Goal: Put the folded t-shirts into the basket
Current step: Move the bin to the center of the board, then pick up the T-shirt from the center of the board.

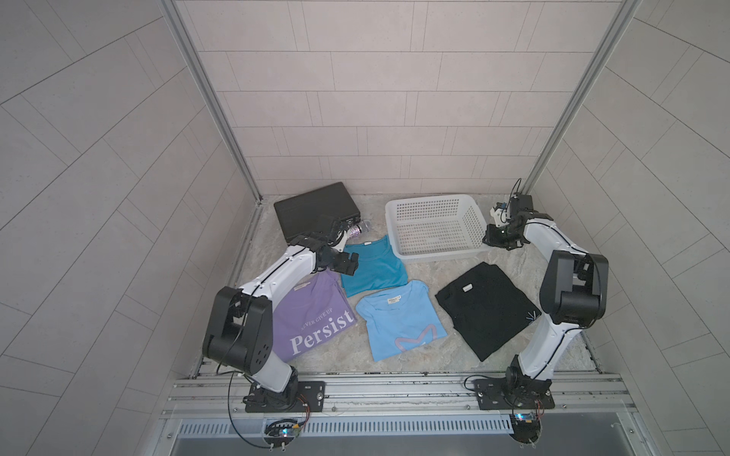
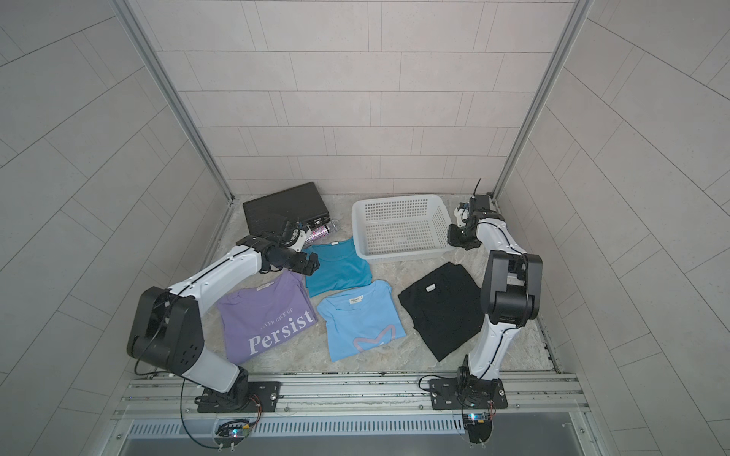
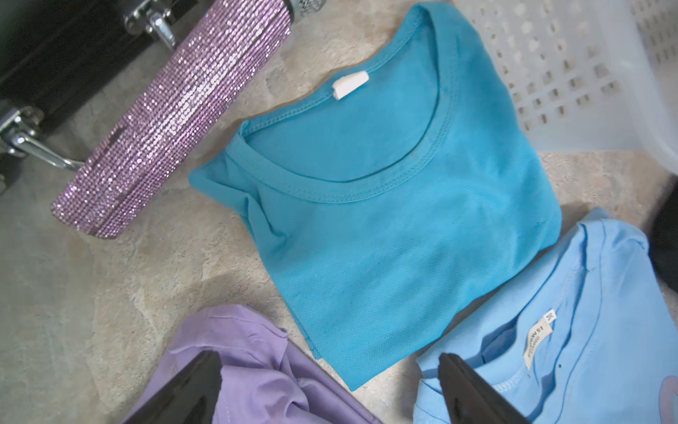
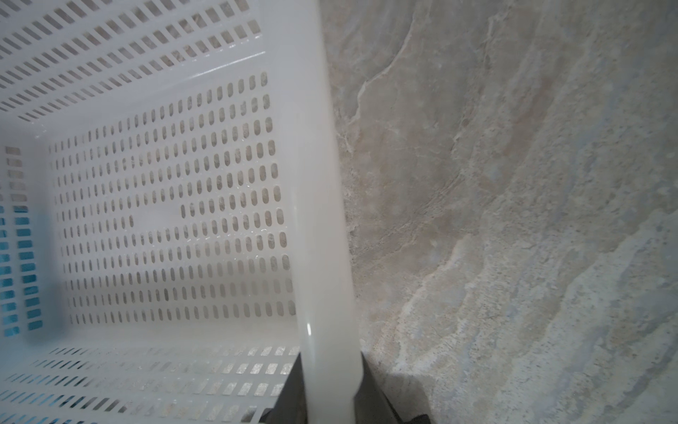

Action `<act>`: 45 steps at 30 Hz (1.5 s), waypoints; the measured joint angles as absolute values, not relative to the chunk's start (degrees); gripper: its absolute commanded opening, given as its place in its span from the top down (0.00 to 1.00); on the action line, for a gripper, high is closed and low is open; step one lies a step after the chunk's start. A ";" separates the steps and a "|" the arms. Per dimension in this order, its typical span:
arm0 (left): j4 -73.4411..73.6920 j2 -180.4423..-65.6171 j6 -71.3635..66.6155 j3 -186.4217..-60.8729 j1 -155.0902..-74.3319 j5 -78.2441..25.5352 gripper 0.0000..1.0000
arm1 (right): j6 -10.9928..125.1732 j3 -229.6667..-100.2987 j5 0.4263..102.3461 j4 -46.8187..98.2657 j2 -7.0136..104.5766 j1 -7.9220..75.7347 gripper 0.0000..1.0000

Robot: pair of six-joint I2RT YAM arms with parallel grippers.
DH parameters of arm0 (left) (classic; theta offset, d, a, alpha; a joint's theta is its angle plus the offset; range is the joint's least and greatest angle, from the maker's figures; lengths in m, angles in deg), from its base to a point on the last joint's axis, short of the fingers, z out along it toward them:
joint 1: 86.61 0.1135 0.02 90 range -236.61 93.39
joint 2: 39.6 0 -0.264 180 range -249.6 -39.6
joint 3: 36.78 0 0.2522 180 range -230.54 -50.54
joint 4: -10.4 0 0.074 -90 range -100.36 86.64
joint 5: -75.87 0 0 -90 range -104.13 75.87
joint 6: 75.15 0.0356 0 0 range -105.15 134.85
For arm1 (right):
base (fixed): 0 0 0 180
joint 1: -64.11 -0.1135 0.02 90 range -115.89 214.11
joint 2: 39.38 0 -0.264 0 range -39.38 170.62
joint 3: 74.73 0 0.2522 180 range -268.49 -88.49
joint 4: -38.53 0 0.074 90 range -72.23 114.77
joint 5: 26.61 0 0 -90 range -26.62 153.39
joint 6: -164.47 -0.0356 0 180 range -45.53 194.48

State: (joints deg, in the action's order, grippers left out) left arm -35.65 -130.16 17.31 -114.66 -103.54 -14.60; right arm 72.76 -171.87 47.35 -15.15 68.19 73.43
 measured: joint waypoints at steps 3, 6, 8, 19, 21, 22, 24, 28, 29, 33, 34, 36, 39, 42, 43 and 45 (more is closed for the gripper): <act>-35.87 -132.88 16.26 -114.94 -103.32 -14.42 0.13 | 73.76 -173.55 48.03 -16.07 68.97 73.56 0.58; -36.83 -137.29 15.36 -116.82 -102.71 -14.57 0.17 | 74.77 -175.65 48.14 -17.29 69.06 74.20 0.49; -37.03 -140.07 14.88 -118.29 -102.27 -14.75 0.20 | 75.49 -177.11 47.92 -17.66 68.93 74.63 0.44; -35.61 -148.79 13.15 -124.23 -96.55 -17.46 0.35 | 79.86 -174.27 40.99 -17.12 53.43 73.47 0.33; -35.58 -150.25 12.96 -125.20 -96.66 -18.64 0.36 | 81.09 -172.04 38.09 -16.48 50.07 72.18 0.33; -35.56 -150.78 12.85 -125.52 -96.66 -19.12 0.36 | 81.61 -170.58 36.67 -16.13 48.56 71.40 0.33; -35.63 -151.69 12.72 -126.24 -96.74 -19.91 0.38 | 82.55 -167.97 34.24 -16.02 46.53 69.87 0.33; -36.00 -153.55 11.99 -128.21 -96.83 -20.85 0.42 | 84.02 -165.13 30.61 -16.94 45.35 66.33 0.34; -36.22 -154.03 11.71 -128.71 -96.85 -20.98 0.43 | 84.61 -164.94 29.80 -17.42 45.32 65.52 0.34; -37.42 -155.78 10.97 -130.88 -96.85 -21.33 0.48 | 88.63 -164.61 26.72 -20.24 45.30 59.42 0.34; -37.66 -156.13 10.73 -131.32 -96.85 -21.44 0.50 | 89.83 -164.43 26.02 -20.85 45.30 56.82 0.34; -38.01 -156.59 10.35 -131.95 -96.85 -21.65 0.54 | 92.02 -164.17 24.80 -21.99 45.54 51.29 0.34; -38.25 -156.87 10.00 -132.21 -96.83 -21.94 0.61 | 94.97 -164.19 22.87 -22.73 47.51 43.44 0.35; -38.40 -157.03 9.66 -132.25 -96.41 -22.57 0.69 | 95.91 -163.73 22.31 -21.25 51.47 37.24 0.36; -38.43 -157.14 9.50 -132.28 -96.26 -22.88 0.72 | 95.80 -163.30 22.63 -20.15 52.82 35.81 0.36; -38.58 -157.22 9.35 -132.32 -96.09 -23.45 0.79 | 94.75 -162.27 24.23 -17.40 55.84 33.50 0.37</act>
State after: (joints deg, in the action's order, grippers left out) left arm -38.58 -157.22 9.35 -132.32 -96.09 -23.45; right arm 94.75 -162.27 24.23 -17.40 55.84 33.50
